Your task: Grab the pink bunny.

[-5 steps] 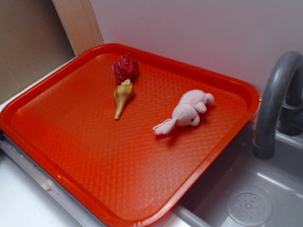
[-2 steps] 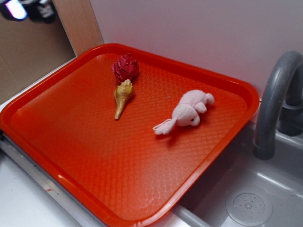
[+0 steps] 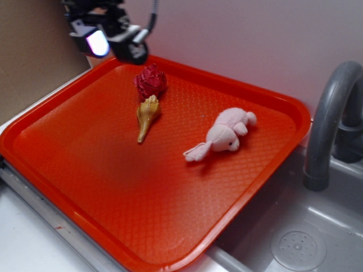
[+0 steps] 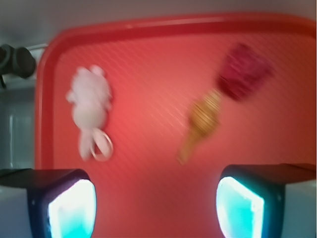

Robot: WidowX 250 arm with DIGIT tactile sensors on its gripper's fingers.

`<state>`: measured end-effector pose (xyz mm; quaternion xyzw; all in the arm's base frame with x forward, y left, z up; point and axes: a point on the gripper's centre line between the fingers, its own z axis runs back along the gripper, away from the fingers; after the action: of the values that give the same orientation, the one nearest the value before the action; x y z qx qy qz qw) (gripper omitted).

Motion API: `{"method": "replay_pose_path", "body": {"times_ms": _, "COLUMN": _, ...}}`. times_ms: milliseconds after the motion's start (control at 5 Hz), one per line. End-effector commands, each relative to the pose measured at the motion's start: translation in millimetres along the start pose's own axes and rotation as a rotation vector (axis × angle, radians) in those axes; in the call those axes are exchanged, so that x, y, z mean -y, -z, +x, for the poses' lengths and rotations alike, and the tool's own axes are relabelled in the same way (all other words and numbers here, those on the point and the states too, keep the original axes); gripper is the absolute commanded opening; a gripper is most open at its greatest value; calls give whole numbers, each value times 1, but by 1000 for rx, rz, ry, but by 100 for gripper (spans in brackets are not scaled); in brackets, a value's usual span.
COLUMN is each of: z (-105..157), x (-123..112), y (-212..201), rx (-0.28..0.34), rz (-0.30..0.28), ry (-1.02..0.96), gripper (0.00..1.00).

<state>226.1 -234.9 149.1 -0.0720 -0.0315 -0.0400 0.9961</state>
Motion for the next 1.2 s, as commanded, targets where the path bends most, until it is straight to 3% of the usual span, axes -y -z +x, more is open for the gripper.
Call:
{"method": "replay_pose_path", "body": {"times_ms": 0, "z": 43, "x": 46, "y": 41, "rx": -27, "rz": -11, "ry": 39, "gripper": 100}}
{"method": "replay_pose_path", "body": {"times_ms": 200, "z": 53, "x": 61, "y": 71, "rx": -76, "rz": 28, "ry": 104, "gripper": 100}}
{"method": "replay_pose_path", "body": {"times_ms": 400, "z": 55, "x": 72, "y": 90, "rx": -110, "rz": 17, "ry": 121, "gripper": 100}}
{"method": "replay_pose_path", "body": {"times_ms": 800, "z": 46, "x": 86, "y": 116, "rx": -145, "rz": 58, "ry": 168, "gripper": 100}}
{"method": "replay_pose_path", "body": {"times_ms": 1000, "z": 43, "x": 85, "y": 115, "rx": -138, "rz": 76, "ry": 162, "gripper": 0}}
